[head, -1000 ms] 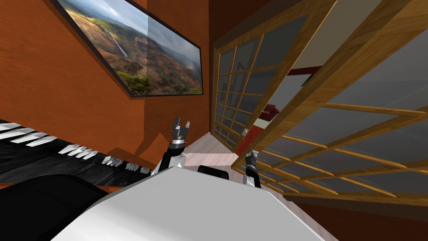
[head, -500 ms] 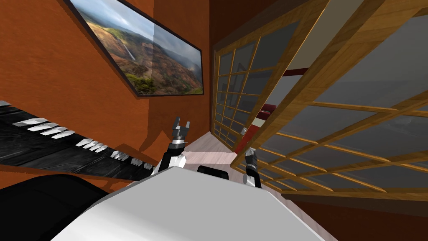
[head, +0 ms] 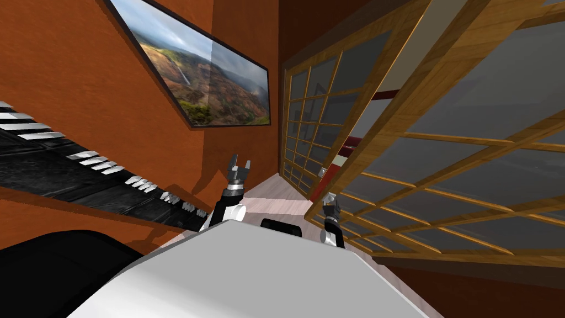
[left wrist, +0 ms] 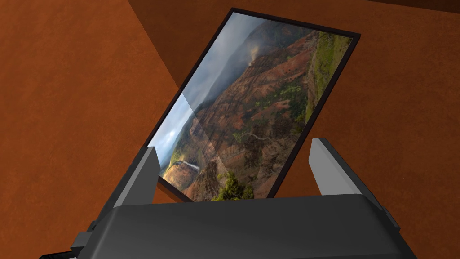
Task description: Pull the door open
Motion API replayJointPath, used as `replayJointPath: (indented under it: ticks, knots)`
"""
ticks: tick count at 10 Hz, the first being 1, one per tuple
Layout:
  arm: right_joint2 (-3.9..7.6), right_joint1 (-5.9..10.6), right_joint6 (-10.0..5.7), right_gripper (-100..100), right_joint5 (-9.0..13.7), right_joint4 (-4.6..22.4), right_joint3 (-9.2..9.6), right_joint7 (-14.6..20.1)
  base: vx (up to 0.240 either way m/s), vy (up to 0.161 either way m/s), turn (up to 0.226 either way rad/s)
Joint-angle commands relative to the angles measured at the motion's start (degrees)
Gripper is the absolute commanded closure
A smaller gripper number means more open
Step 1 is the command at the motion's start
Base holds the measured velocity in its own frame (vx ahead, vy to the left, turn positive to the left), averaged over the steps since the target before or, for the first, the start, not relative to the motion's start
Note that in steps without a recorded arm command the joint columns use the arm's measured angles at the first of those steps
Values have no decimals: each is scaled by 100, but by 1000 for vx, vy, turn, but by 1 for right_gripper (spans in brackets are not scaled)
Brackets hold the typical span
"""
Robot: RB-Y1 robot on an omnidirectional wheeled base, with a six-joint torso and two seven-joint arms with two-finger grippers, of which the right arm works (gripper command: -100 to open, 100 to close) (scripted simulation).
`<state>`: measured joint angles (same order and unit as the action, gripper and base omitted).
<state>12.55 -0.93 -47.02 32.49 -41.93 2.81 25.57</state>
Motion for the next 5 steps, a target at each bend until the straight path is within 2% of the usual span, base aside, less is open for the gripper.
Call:
replayJointPath:
  ticks: [1,2,3,5]
  knots:
    - [3,-8,-16,-100,63,-25,40,219,-64,-11,36]
    - [9,-20,-43,-100,170,-59,109,417,-62,-20,45]
    - [9,-20,-43,-100,170,-59,109,452,-44,-20,31]
    - [23,-43,-99,-100,391,-130,252,828,-67,-25,85]
